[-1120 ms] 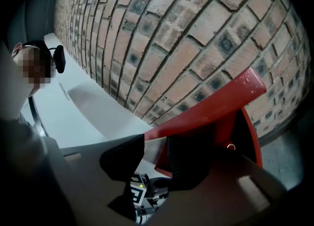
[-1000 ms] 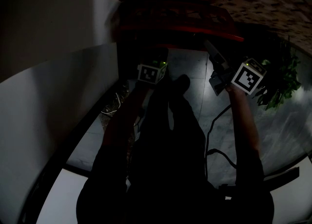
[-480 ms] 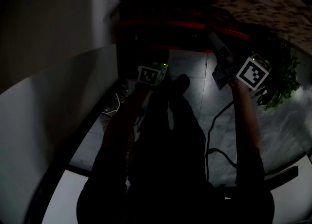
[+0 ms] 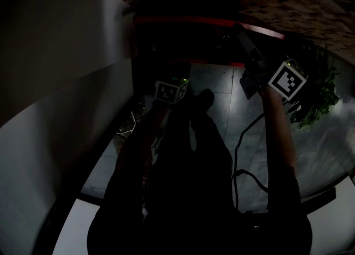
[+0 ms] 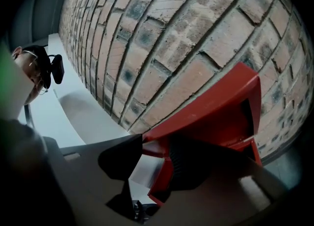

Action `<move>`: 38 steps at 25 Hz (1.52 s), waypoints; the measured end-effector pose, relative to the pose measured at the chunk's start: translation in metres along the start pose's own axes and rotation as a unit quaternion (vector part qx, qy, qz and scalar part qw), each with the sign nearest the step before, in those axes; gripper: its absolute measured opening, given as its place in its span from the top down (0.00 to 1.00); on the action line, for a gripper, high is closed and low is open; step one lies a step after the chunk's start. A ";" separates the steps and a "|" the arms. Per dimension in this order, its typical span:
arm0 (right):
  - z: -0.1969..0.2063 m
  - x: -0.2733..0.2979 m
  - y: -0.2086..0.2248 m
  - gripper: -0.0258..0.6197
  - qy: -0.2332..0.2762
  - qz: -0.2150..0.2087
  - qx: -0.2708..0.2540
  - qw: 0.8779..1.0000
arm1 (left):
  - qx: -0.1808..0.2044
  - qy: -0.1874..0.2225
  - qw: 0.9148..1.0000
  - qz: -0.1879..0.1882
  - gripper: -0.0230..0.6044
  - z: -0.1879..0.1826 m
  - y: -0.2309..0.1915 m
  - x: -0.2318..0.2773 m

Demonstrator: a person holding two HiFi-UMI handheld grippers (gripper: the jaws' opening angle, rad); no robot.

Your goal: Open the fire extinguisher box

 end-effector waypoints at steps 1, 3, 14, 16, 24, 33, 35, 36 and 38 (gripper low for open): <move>-0.002 0.002 0.000 0.69 0.002 -0.001 -0.001 1.000 | -0.001 -0.003 1.000 0.003 0.96 0.005 -0.002 0.004; -0.002 0.008 0.000 0.69 0.008 -0.009 0.003 1.000 | -0.003 -0.005 1.000 0.006 0.96 0.016 -0.008 0.008; -0.015 0.012 0.012 0.69 0.004 0.016 -0.024 1.000 | -0.001 -0.003 1.000 -0.007 0.96 0.004 -0.003 0.000; -0.019 0.015 0.013 0.69 0.003 0.018 -0.029 0.999 | -0.001 -0.001 1.000 -0.009 0.96 0.003 -0.003 0.000; -0.030 0.025 0.015 0.70 0.007 0.022 -0.043 0.999 | 0.002 -0.002 1.000 -0.007 0.96 0.002 -0.003 0.002; -0.040 0.022 0.032 0.73 0.016 0.055 -0.044 0.997 | 0.003 -0.005 1.000 -0.005 0.96 0.003 -0.005 0.001; -0.042 0.021 0.035 0.73 0.019 0.060 -0.045 0.997 | 0.004 -0.005 1.000 -0.005 0.96 0.003 -0.004 0.001; -0.042 0.020 0.036 0.73 0.020 0.062 -0.044 0.997 | 0.004 -0.005 1.000 -0.004 0.96 0.003 -0.003 0.002; -0.043 0.018 0.037 0.73 0.023 0.065 -0.044 0.997 | 0.006 -0.005 1.000 -0.003 0.96 0.003 -0.003 0.001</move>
Point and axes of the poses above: the fingertips, and each gripper's own axes: x forward along the fingers, y to its right, z out of its underside, the point moved 7 cm from there along -x, backward along the fingers, and after that the axes turned 5 degrees about z, right-handed, at the moved point
